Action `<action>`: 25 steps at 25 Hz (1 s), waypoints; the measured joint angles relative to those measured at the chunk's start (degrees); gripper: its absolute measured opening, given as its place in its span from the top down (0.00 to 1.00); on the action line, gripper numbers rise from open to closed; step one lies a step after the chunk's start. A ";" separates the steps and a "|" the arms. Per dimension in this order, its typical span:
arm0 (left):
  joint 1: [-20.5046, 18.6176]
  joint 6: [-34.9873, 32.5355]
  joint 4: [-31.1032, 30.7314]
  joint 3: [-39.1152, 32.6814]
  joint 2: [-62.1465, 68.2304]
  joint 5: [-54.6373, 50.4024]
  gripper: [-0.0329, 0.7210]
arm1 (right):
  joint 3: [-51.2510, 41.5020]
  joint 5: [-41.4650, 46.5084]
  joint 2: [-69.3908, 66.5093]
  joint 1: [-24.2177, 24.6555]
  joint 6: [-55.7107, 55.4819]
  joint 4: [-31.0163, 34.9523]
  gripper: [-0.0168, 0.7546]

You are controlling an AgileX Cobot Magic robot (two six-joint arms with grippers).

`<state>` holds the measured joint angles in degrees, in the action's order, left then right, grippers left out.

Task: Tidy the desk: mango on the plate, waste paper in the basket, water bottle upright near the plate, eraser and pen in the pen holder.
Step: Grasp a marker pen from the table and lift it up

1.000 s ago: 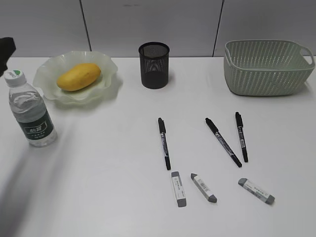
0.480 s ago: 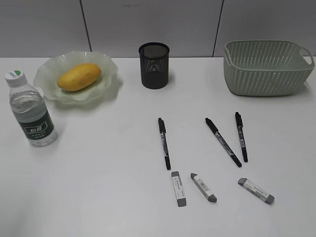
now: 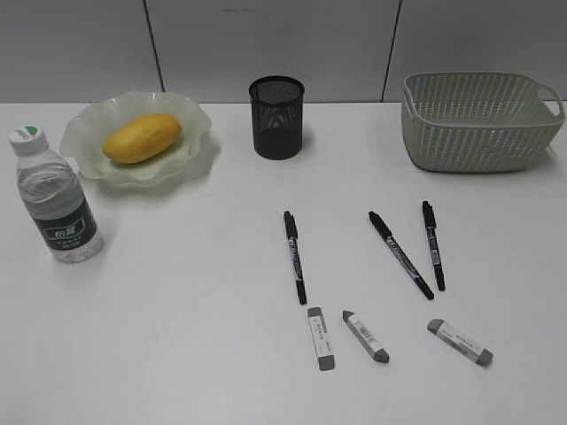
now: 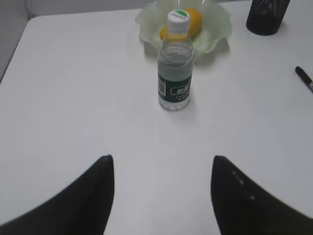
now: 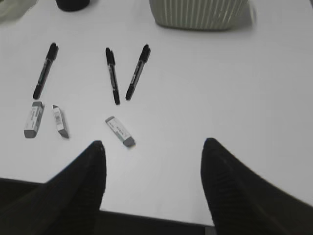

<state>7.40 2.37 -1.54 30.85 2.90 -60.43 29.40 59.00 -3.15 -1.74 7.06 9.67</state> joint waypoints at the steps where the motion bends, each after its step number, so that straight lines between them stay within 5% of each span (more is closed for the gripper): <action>1: 0.00 0.00 0.05 0.00 -1.72 0.00 0.35 | 0.07 -0.33 -2.84 0.00 0.08 0.12 0.35; 10: 0.00 0.00 0.48 -0.01 -3.24 -0.11 0.36 | 6.64 -12.47 -46.33 -0.55 0.08 3.37 0.35; 18: 0.00 0.00 0.53 -0.01 -3.24 -0.11 0.36 | 29.07 -16.83 -91.33 -4.90 -2.04 5.20 0.35; 25: 0.00 0.00 0.53 -0.01 -3.24 -0.11 0.36 | 50.73 -10.71 -114.98 -10.14 -10.27 -2.15 0.35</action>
<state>7.40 2.37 -1.01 30.83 -0.34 -60.53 80.12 48.28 -118.13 -11.88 -3.21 7.52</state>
